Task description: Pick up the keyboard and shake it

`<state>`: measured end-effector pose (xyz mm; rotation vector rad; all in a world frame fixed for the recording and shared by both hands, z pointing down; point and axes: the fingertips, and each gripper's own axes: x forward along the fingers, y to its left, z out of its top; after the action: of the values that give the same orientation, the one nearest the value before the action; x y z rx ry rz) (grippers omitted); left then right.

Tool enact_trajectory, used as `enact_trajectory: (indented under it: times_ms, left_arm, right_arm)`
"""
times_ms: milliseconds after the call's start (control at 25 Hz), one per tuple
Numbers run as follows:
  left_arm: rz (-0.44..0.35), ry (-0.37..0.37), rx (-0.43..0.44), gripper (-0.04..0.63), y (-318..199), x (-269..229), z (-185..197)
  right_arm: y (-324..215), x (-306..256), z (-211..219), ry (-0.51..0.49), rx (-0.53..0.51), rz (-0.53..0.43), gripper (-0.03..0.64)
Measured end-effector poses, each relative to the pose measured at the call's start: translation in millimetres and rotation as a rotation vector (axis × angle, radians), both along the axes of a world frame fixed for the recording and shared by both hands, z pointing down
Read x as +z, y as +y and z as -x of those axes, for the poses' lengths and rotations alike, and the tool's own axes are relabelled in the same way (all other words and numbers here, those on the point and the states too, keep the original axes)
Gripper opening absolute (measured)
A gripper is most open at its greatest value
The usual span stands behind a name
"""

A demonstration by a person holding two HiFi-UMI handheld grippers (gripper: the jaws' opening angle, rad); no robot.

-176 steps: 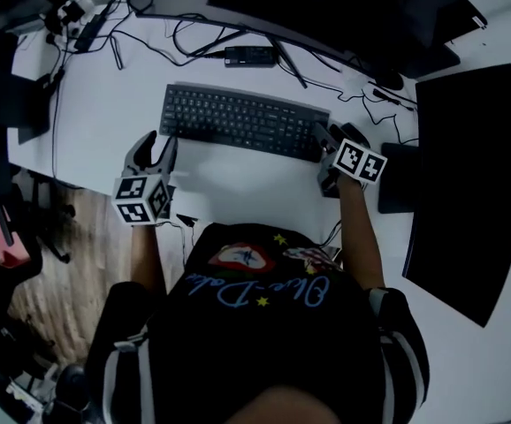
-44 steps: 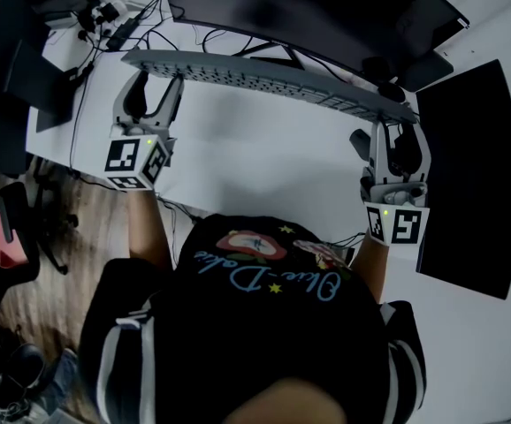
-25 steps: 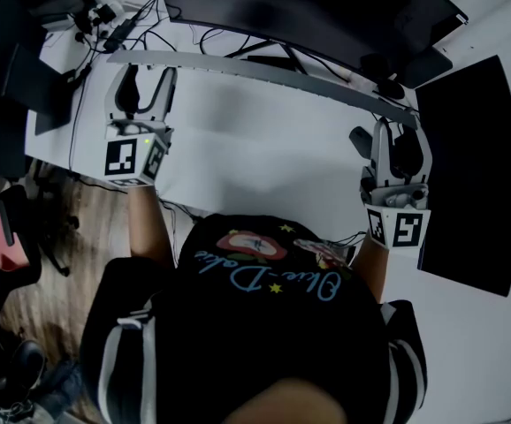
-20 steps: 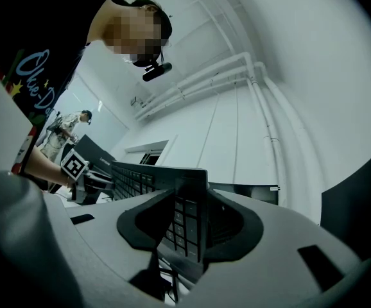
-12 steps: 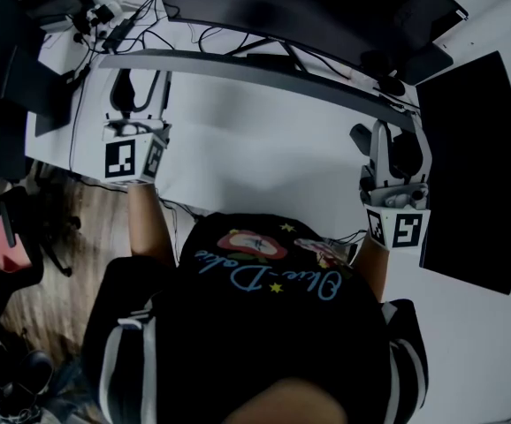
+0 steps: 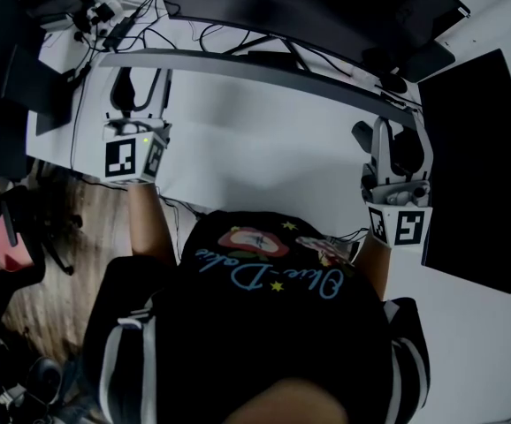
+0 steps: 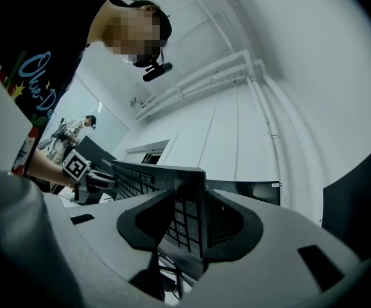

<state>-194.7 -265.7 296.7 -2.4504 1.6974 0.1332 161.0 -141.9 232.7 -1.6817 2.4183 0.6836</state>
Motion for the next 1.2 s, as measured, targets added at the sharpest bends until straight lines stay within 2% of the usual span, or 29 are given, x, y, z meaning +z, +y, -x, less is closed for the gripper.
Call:
enact_trajectory:
  times_ms: [160, 440, 800, 1000, 1200]
  left_arm:
    - [-0.012, 0.003, 0.010, 0.247, 0, 0, -1]
    - [0.065, -0.024, -0.001, 0.247, -1, 18, -1]
    - [0.062, -0.045, 0.028, 0.247, -5, 35, -4]
    - [0.129, -0.067, 0.031, 0.247, -8, 56, -8]
    - [0.239, -0.081, 0.026, 0.247, -10, 84, -11]
  right_arm:
    - [-1, 3, -1, -0.005, 0.001, 0.018, 0.141]
    - [-9, 16, -4, -0.023, 0.005, 0.067, 0.141]
    - [-21, 38, -10, -0.078, 0.014, 0.156, 0.139]
    - [-30, 60, -15, -0.105, 0.020, 0.232, 0.140]
    - [-40, 87, -19, -0.133, 0.024, 0.315, 0.140]
